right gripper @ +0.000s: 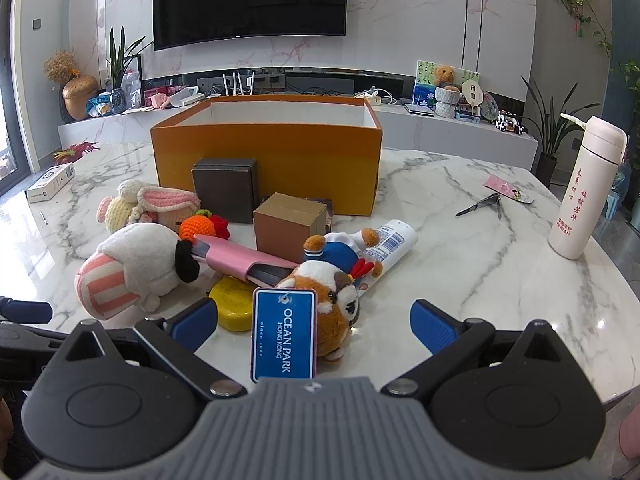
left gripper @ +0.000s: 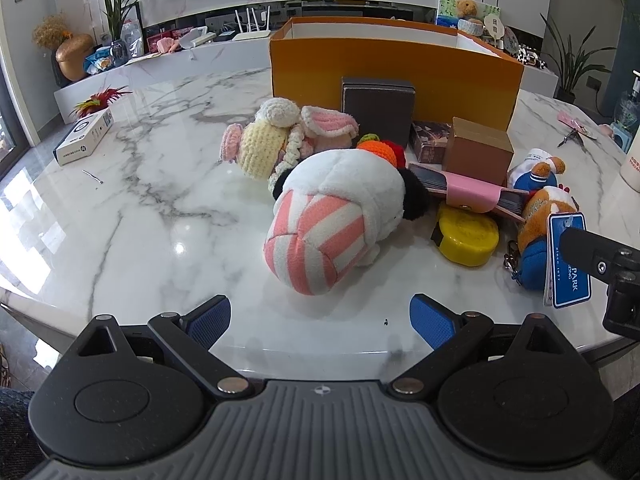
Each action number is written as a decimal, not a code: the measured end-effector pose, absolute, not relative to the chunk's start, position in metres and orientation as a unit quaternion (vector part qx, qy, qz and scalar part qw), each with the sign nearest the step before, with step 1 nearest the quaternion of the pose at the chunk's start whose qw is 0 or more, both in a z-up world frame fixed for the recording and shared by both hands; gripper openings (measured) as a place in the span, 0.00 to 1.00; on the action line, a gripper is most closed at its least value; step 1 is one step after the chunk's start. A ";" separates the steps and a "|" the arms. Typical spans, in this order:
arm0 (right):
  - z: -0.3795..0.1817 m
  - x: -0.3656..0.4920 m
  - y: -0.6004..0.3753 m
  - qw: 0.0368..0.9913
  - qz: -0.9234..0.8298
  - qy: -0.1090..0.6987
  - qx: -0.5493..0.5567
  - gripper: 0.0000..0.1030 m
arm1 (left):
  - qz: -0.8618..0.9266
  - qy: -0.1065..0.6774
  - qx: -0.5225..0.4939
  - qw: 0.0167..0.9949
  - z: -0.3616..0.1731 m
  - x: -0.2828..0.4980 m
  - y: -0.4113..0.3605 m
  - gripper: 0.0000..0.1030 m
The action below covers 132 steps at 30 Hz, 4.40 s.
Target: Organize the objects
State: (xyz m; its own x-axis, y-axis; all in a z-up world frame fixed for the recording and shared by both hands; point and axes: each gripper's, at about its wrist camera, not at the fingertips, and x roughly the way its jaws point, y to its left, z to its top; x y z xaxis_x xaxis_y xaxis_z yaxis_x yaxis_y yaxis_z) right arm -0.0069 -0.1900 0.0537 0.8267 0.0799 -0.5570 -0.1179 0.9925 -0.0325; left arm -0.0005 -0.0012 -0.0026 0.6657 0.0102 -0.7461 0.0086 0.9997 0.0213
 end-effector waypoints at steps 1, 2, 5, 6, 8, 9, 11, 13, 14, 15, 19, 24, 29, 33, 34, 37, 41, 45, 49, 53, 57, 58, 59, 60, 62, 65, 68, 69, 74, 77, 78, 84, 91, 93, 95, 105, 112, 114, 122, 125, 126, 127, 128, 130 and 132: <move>0.054 -0.007 -0.190 0.955 0.052 0.290 -0.033 0.99 | 0.000 0.409 0.011 0.913 -0.003 -0.001 -0.001 1.00; 0.054 -0.007 -0.190 0.955 0.052 0.290 -0.032 0.99 | 0.000 0.409 0.011 0.912 -0.003 0.000 -0.001 1.00; 0.054 -0.008 -0.190 0.955 0.052 0.290 -0.032 0.99 | 0.001 0.409 0.011 0.912 -0.003 0.000 -0.001 1.00; 0.054 -0.008 -0.190 0.955 0.052 0.290 -0.032 0.99 | 0.001 0.409 0.011 0.912 -0.003 -0.001 -0.001 1.00; 0.055 -0.008 -0.190 0.955 0.052 0.290 -0.032 0.99 | 0.000 0.409 0.011 0.912 -0.003 0.000 -0.001 1.00; 0.055 -0.008 -0.190 0.955 0.052 0.290 -0.032 0.99 | 0.000 0.409 0.011 0.912 -0.003 -0.001 -0.001 1.00; 0.055 -0.008 -0.190 0.955 0.052 0.290 -0.032 0.99 | 0.000 0.409 0.011 0.912 -0.002 0.000 -0.001 1.00; 0.055 -0.009 -0.189 0.955 0.052 0.291 -0.032 0.99 | 0.000 0.409 0.011 0.912 -0.003 0.000 -0.001 1.00; 0.055 -0.009 -0.190 0.955 0.052 0.290 -0.032 0.99 | 0.000 0.409 0.011 0.912 -0.002 0.000 -0.001 1.00; 0.055 -0.009 -0.190 0.955 0.052 0.290 -0.031 0.99 | 0.000 0.409 0.011 0.912 -0.003 0.000 -0.001 1.00; 0.055 -0.009 -0.190 0.955 0.052 0.291 -0.031 0.99 | 0.000 0.409 0.010 0.912 -0.003 0.000 -0.001 1.00; 0.054 -0.009 -0.189 0.955 0.053 0.292 -0.030 0.99 | 0.000 0.410 0.011 0.912 -0.003 0.000 -0.001 1.00; 0.053 -0.009 -0.189 0.954 0.053 0.293 -0.028 0.99 | -0.001 0.410 0.010 0.912 -0.003 -0.001 -0.001 1.00; 0.053 -0.009 -0.191 0.954 0.051 0.294 -0.025 0.99 | -0.001 0.409 0.010 0.913 -0.003 -0.001 -0.001 1.00; 0.053 -0.009 -0.191 0.954 0.051 0.294 -0.024 0.99 | -0.001 0.408 0.011 0.913 -0.003 0.000 0.000 1.00; 0.054 -0.009 -0.193 0.955 0.049 0.293 -0.020 0.99 | 0.000 0.399 0.012 0.917 0.000 0.000 0.003 1.00; 0.055 -0.008 -0.196 0.955 0.048 0.294 -0.013 0.99 | -0.003 0.380 0.032 0.924 0.005 0.005 0.003 1.00; 0.055 -0.006 -0.198 0.953 0.047 0.298 -0.009 0.99 | -0.039 0.380 0.033 0.924 0.010 0.020 0.002 1.00; 0.053 0.002 -0.200 0.951 0.041 0.306 -0.004 0.99 | -0.072 0.387 0.024 0.919 0.011 0.036 -0.001 1.00; 0.052 0.018 -0.197 0.950 0.037 0.309 -0.005 0.99 | -0.076 0.396 0.026 0.915 0.006 0.055 -0.007 1.00; 0.048 0.036 -0.197 0.946 0.028 0.323 0.009 0.99 | -0.070 0.410 0.025 0.909 -0.006 0.065 -0.009 1.00; 0.046 0.041 -0.198 0.943 0.024 0.331 0.013 0.99 | -0.069 0.414 0.022 0.907 -0.009 0.067 -0.008 1.00; 0.044 0.044 -0.200 0.941 0.023 0.337 0.020 0.99 | -0.069 0.417 0.019 0.906 -0.011 0.069 -0.007 1.00; 0.042 0.047 -0.201 0.939 0.024 0.342 0.027 0.99 | -0.069 0.419 0.018 0.905 -0.013 0.070 -0.007 1.00; 0.040 0.054 -0.203 0.936 0.023 0.348 0.040 0.99 | -0.067 0.420 0.014 0.905 -0.015 0.073 -0.006 1.00; 0.037 0.065 -0.207 0.932 0.024 0.358 0.056 0.99 | -0.064 0.421 0.007 0.905 -0.017 0.077 -0.006 1.00; 0.031 0.071 -0.213 0.922 0.024 0.377 0.082 0.98 | -0.060 0.424 0.013 0.904 -0.021 0.081 -0.008 1.00; 0.028 0.072 -0.215 0.919 0.028 0.383 0.092 0.96 | -0.058 0.425 0.014 0.903 -0.022 0.082 -0.009 1.00; 0.027 0.070 -0.216 0.917 0.044 0.382 0.104 0.79 | -0.056 0.433 -0.003 0.900 -0.027 0.083 -0.004 1.00; 0.027 0.069 -0.217 0.915 0.053 0.383 0.111 0.72 | -0.055 0.429 -0.008 0.901 -0.027 0.082 -0.002 0.98; 0.027 0.069 -0.217 0.914 0.056 0.385 0.113 0.71 | -0.054 0.427 -0.006 0.902 -0.027 0.082 -0.002 0.94; 0.026 0.067 -0.220 0.915 0.069 0.380 0.117 0.64 | -0.054 0.418 0.013 0.907 -0.029 0.078 -0.005 0.90; 0.025 0.064 -0.227 0.914 0.074 0.377 0.132 0.56 | -0.062 0.410 0.010 0.910 -0.028 0.076 -0.002 0.84; 0.026 0.061 -0.230 0.914 0.077 0.374 0.137 0.55 | -0.064 0.411 0.002 0.910 -0.026 0.074 -0.001 0.82; 0.028 0.058 -0.233 0.916 0.078 0.367 0.141 0.54 | -0.065 0.410 -0.004 0.910 -0.026 0.072 0.001 0.81; 0.045 0.039 -0.249 0.927 0.090 0.327 0.162 0.54 | -0.076 0.370 0.004 0.926 -0.004 0.047 0.004 0.80; 0.052 0.030 -0.250 0.929 0.102 0.315 0.167 0.54 | -0.071 0.354 -0.005 0.933 0.009 0.037 0.015 0.80; 0.053 0.027 -0.249 0.929 0.105 0.314 0.165 0.54 | -0.068 0.352 -0.006 0.933 0.011 0.034 0.016 0.80; 0.066 0.019 -0.235 0.934 0.120 0.309 0.131 0.54 | -0.081 0.332 -0.005 0.940 0.037 0.026 0.012 0.80; 0.085 0.021 -0.230 0.938 0.141 0.293 0.125 0.54 | -0.095 0.311 -0.005 0.946 0.061 0.028 0.008 0.80; 0.093 0.023 -0.228 0.938 0.147 0.288 0.122 0.54 | -0.097 0.305 -0.003 0.947 0.069 0.031 0.006 0.80; 0.101 0.027 -0.227 0.939 0.152 0.284 0.119 0.54 | -0.099 0.300 -0.002 0.949 0.077 0.037 0.004 0.80; 0.110 0.032 -0.226 0.941 0.156 0.278 0.115 0.54 | -0.101 0.296 -0.002 0.950 0.086 0.045 0.003 0.80; 0.129 0.047 -0.226 0.945 0.161 0.263 0.110 0.54 | -0.100 0.285 -0.004 0.953 0.103 0.065 0.001 0.80; 0.151 0.067 -0.224 0.951 0.162 0.243 0.105 0.54 | -0.095 0.273 -0.009 0.957 0.121 0.089 0.001 0.80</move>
State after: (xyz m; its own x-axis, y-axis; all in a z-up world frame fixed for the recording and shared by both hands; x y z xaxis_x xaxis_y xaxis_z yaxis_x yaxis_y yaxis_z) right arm 0.0669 -0.2241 0.1511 0.8294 0.3580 -0.4289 -0.2562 0.9260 0.2774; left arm 0.0888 0.0009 0.1214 0.8325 -0.1863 -0.5217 0.1765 0.9819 -0.0690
